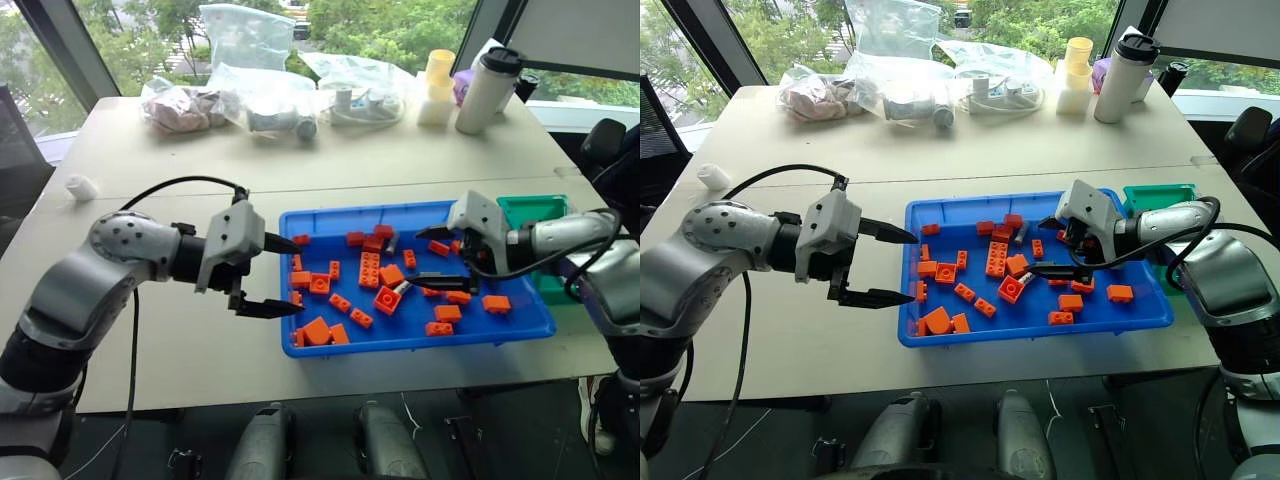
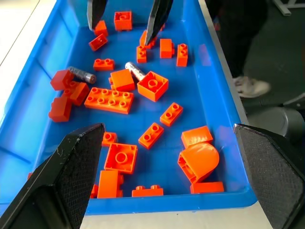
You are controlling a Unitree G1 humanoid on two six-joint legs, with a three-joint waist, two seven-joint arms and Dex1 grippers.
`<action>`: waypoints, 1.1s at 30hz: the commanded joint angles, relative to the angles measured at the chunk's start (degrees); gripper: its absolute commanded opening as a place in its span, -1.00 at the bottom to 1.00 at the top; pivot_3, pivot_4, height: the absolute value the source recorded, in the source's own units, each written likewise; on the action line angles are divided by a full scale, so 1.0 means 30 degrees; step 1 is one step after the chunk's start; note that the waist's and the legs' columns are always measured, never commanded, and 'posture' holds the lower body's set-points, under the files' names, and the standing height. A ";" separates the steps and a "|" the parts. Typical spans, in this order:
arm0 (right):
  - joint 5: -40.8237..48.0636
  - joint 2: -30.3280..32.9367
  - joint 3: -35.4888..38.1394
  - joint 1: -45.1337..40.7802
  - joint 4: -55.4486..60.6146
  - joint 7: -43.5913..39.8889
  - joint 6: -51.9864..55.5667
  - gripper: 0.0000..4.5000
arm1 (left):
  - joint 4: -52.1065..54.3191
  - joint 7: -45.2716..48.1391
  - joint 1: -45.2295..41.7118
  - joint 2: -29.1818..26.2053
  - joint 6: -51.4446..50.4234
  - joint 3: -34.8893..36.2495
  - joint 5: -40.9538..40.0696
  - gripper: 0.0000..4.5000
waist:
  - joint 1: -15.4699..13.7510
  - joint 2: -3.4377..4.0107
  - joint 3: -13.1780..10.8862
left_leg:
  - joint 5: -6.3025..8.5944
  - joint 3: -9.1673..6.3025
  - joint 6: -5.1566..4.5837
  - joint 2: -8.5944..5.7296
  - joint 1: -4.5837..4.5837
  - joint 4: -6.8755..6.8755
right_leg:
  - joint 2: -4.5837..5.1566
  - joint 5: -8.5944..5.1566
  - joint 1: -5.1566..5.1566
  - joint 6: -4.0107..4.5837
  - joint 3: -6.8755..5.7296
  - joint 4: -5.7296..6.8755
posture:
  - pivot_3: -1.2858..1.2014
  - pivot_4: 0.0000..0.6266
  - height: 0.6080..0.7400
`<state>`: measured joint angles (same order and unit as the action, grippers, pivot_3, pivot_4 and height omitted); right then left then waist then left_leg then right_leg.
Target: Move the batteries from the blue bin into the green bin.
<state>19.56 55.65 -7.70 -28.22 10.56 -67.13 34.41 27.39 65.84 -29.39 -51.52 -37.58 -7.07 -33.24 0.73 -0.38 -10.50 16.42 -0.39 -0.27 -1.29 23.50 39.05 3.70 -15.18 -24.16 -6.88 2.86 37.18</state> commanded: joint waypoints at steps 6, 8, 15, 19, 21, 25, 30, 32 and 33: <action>-0.1791 -0.0028 -0.1570 -0.0860 -0.2540 -0.2528 -0.3312 0.99 | 0.1487 -0.0073 0.0172 -0.0548 -0.0725 0.0825 -0.0804 1.00 | 0.0000 0.0000 0.0000 | -0.0001 -0.0001 0.0000 0.0001 -0.0001 0.0007 | -0.0003 0.0000 0.0002 0.0000 -0.0002 0.0004 | 0.03 -0.52 1.00; -0.2172 -0.0349 -0.2029 -0.1360 -0.3567 -0.3031 -0.3835 0.99 | 0.1467 -0.0159 0.0130 -0.0440 -0.0730 0.0704 -0.0737 1.00 | 0.0010 0.0000 0.0000 | -0.0001 0.0000 0.0001 0.0001 -0.0003 0.0008 | -0.0006 0.0000 0.0001 0.0000 -0.0002 0.0005 | 0.03 -0.52 1.00; -0.3819 -0.2145 -0.3577 -0.3007 -0.7408 -0.4328 -0.5764 0.99 | 0.1351 -0.0306 0.0111 -0.0310 -0.0610 0.0548 -0.0601 1.00 | 0.0019 0.0000 0.0000 | -0.0001 0.0000 0.0002 0.0004 -0.0003 0.0009 | -0.0011 0.0000 -0.0002 0.0000 -0.0002 0.0008 | 0.03 -0.52 1.00; -0.4658 -0.2506 -0.4110 -0.3265 -0.8573 -0.5039 -0.6872 0.76 | 0.1369 -0.0443 0.0160 -0.0308 -0.0589 0.0608 -0.0563 1.00 | -0.0007 0.0001 0.0000 | -0.0002 0.0001 0.0003 -0.0001 -0.0003 0.0009 | -0.0006 0.0000 -0.0002 0.0000 -0.0002 0.0008 | 0.03 -0.52 1.00; -0.4895 -0.2555 -0.4176 -0.3255 -0.8727 -0.5246 -0.7187 0.43 | 0.1398 -0.0529 0.0235 -0.0322 -0.0565 0.0639 -0.0533 1.00 | -0.0014 0.0001 0.0000 | -0.0002 -0.0001 0.0003 0.0000 -0.0003 0.0012 | -0.0006 0.0001 0.0001 0.0000 -0.0003 0.0008 | 0.03 -0.52 1.00; -0.5230 -0.2543 -0.4075 -0.3087 -0.8611 -0.5344 -0.7389 -0.51 | 0.1458 -0.0607 0.0428 -0.0369 -0.0488 0.0667 -0.0495 1.00 | 0.0018 0.0002 0.0001 | -0.0002 -0.0002 0.0004 0.0001 -0.0004 0.0012 | -0.0008 0.0001 0.0000 -0.0001 -0.0004 0.0010 | 0.03 -0.52 1.00; -0.5220 -0.2443 -0.3480 -0.2899 -0.7526 -0.4805 -0.7063 -1.00 | 0.1359 -0.0454 0.0456 -0.0438 -0.0378 0.0563 -0.0420 1.00 | -0.0004 0.0002 0.0001 | -0.0002 -0.0005 0.0004 0.0001 -0.0005 0.0012 | -0.0006 0.0000 0.0001 0.0000 -0.0004 0.0011 | 0.03 -0.52 1.00; -0.5134 -0.2247 -0.2983 -0.2852 -0.6902 -0.4401 -0.6711 -1.00 | 0.1276 -0.0364 0.0440 -0.0436 -0.0319 0.0519 -0.0345 1.00 | 0.0001 0.0002 0.0001 | -0.0002 -0.0004 0.0004 0.0001 -0.0005 0.0012 | -0.0005 0.0000 0.0001 0.0000 -0.0004 0.0011 | 0.03 -0.52 1.00; -0.4979 -0.2075 -0.2609 -0.2838 -0.6526 -0.4199 -0.6320 -1.00 | 0.1248 -0.0353 0.0433 -0.0414 -0.0314 0.0516 -0.0318 1.00 | -0.0002 0.0003 0.0001 | -0.0002 -0.0003 0.0004 0.0000 -0.0005 0.0011 | -0.0004 0.0001 0.0000 0.0000 -0.0004 0.0012 | 0.03 -0.52 1.00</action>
<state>3.83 48.13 -18.71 -36.32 -11.52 -80.68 14.35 30.41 64.48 -27.71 -52.42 -39.40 -6.00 -34.34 0.72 -0.37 -10.49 16.42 -0.40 -0.25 -1.29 23.49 39.09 3.69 -15.18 -24.17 -6.88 2.85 37.22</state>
